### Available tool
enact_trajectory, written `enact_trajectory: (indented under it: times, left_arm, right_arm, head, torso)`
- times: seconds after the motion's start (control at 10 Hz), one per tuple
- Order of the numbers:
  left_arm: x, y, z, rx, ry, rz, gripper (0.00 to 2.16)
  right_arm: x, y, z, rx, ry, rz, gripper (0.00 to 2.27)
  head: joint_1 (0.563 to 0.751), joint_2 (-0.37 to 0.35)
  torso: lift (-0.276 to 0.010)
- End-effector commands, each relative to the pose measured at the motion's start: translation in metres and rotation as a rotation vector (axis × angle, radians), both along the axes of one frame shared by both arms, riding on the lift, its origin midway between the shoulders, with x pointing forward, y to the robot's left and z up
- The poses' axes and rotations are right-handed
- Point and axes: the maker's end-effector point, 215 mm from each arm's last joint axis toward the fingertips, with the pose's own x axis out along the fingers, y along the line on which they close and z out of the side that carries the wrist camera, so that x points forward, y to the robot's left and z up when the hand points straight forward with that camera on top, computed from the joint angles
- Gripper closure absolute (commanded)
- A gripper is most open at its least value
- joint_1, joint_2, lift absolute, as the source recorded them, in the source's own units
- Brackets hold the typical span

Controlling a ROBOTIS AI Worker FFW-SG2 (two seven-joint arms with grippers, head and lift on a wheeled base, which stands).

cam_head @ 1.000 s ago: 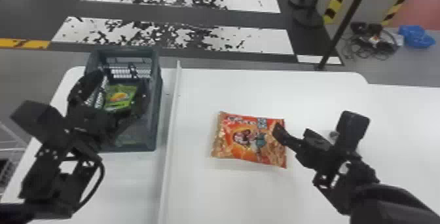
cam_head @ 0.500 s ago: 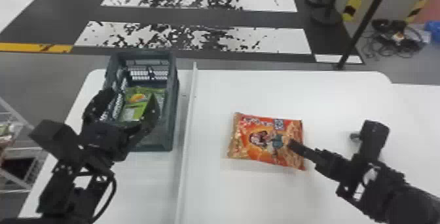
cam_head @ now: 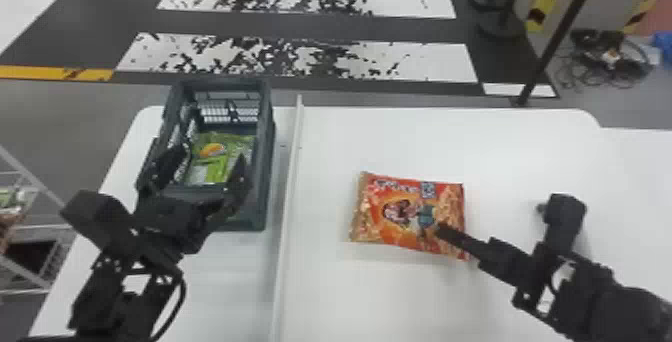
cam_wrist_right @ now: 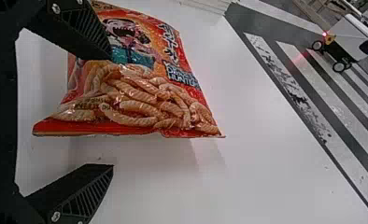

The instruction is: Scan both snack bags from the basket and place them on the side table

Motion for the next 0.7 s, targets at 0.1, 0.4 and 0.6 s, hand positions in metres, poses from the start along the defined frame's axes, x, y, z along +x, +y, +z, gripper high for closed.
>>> enact_trajectory:
  times: [0.1,0.4,0.6]
  left_arm:
    - [-0.001,-0.003,-0.003,-0.004,0.005,-0.009,0.10]
    - [-0.001,-0.003,-0.006,-0.011,0.012,-0.009,0.10]
    - [-0.002,-0.003,-0.010,-0.012,0.020,-0.008,0.10]
  right_arm:
    - [0.001,0.001,-0.008,0.047,0.026,0.000,1.01]
    - [0.009,0.004,0.014,0.252,-0.038,-0.026,2.26]
    - [0.018,-0.008,0.045,0.374,-0.114,-0.069,2.26]
  head:
    - [0.695,0.003]
    - [0.695,0.005]
    - [0.695,0.005]
  torso:
    - [-0.075]
    - [-0.075]
    - [-0.075]
